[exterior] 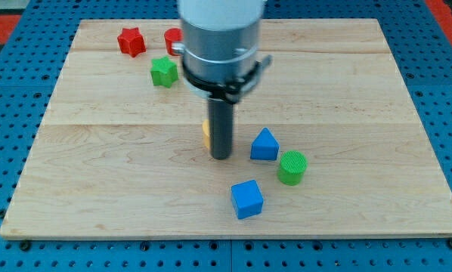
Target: Place the heart vertical below the red star
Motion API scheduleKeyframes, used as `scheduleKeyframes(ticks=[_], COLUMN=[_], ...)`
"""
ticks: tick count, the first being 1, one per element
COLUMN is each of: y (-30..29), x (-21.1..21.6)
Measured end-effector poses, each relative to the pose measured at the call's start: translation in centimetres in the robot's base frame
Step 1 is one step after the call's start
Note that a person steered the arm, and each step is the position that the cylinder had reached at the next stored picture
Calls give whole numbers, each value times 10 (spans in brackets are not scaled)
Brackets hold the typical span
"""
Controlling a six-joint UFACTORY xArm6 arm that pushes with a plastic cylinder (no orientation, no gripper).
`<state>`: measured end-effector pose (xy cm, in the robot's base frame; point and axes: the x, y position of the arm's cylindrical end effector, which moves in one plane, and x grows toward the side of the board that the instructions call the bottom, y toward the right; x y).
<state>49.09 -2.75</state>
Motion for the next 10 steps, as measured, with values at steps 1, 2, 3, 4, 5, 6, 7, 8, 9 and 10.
scheduleKeyframes(ticks=[1,2,3,4,5,6,7,8,9,10], y=[-39,10,46,17,-37,-85,-48,-22,-25,-59], x=[-24,-25,-25,-38,-57,-72,-53,-75,-103,-107])
